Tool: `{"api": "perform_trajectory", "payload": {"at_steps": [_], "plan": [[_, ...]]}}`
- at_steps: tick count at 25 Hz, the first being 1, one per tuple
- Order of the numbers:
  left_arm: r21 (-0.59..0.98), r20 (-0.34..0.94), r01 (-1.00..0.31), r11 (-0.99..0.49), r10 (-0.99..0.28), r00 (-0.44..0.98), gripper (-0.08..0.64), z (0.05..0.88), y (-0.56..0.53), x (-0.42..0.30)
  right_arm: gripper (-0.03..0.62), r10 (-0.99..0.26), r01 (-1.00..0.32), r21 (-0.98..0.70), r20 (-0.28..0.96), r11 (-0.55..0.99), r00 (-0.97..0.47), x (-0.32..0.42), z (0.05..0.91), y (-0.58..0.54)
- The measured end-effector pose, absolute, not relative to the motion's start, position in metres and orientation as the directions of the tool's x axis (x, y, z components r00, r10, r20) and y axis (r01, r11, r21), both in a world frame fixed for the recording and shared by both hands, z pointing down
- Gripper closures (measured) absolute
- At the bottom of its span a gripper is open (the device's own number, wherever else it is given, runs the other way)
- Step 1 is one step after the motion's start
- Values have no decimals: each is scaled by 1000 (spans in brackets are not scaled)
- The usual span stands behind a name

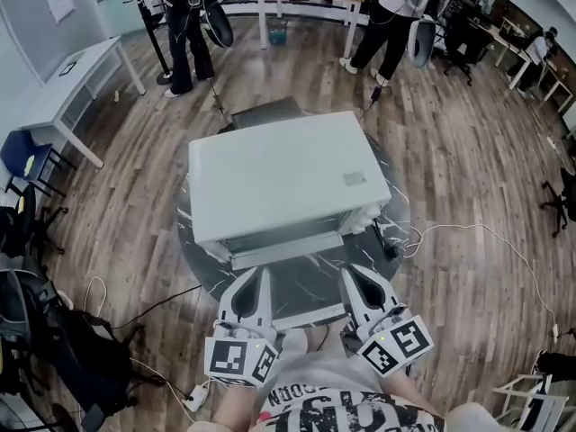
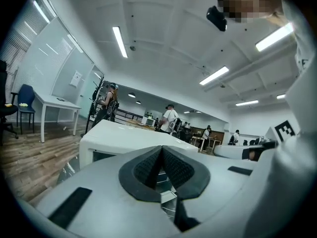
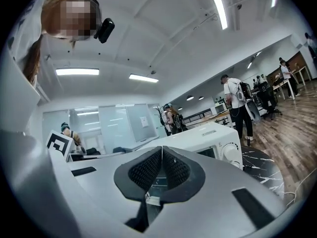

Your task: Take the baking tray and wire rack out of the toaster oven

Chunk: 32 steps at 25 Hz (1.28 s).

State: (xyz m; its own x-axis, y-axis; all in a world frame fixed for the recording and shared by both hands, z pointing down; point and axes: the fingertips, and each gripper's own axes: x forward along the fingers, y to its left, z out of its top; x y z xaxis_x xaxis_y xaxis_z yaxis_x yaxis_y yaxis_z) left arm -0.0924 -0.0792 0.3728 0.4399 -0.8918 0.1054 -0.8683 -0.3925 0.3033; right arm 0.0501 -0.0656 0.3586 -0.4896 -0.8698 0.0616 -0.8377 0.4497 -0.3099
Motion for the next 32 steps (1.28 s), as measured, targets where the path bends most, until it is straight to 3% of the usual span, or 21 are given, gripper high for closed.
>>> {"api": "perform_trajectory", "payload": {"at_steps": [32], "plan": [[395,174,-856,-332,-888,425,558,402,-110,-88,589,-875,-813,-440,111,382,-471,70,385,-111]]}}
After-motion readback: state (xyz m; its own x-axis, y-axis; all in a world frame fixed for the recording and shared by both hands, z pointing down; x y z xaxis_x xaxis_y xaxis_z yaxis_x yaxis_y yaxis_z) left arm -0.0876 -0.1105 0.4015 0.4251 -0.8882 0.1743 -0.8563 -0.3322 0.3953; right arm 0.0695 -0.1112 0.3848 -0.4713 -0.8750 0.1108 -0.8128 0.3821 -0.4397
